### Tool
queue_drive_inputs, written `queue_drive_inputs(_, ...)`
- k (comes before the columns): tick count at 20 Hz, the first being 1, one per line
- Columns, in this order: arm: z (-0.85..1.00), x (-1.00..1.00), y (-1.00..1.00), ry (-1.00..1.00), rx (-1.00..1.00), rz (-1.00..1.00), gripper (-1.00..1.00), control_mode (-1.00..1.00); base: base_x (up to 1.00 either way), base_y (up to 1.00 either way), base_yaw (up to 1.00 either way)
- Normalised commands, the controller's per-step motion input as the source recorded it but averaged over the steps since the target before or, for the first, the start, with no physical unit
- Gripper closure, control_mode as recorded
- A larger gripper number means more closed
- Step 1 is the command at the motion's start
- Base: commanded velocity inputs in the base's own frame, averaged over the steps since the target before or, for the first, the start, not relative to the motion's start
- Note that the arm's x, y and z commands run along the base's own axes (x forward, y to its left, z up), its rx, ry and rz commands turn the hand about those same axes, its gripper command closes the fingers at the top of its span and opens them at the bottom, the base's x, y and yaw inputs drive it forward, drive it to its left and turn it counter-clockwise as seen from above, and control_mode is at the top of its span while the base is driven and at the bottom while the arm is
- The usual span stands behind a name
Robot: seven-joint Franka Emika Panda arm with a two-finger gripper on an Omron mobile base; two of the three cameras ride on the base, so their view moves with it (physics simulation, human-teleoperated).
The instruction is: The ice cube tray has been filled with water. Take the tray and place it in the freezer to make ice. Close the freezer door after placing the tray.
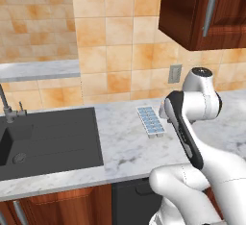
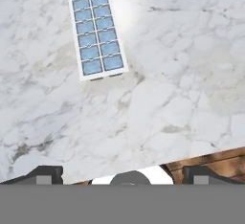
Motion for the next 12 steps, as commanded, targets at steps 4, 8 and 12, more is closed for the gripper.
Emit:
queue_drive_inputs(4, -0.38, 0.00, -0.32, 0.00, 0.12, -0.23, -1.00, -1.00, 0.00, 0.00, 0.00)
queue_drive_inputs(8, -0.30, 0.03, -0.29, -0.03, 0.20, -0.18, -1.00, -1.00, 0.00, 0.00, 0.00)
queue_drive_inputs(12, -0.03, 0.05, -0.13, -0.02, 0.21, -0.02, -1.00, -1.00, 0.00, 0.00, 0.00)
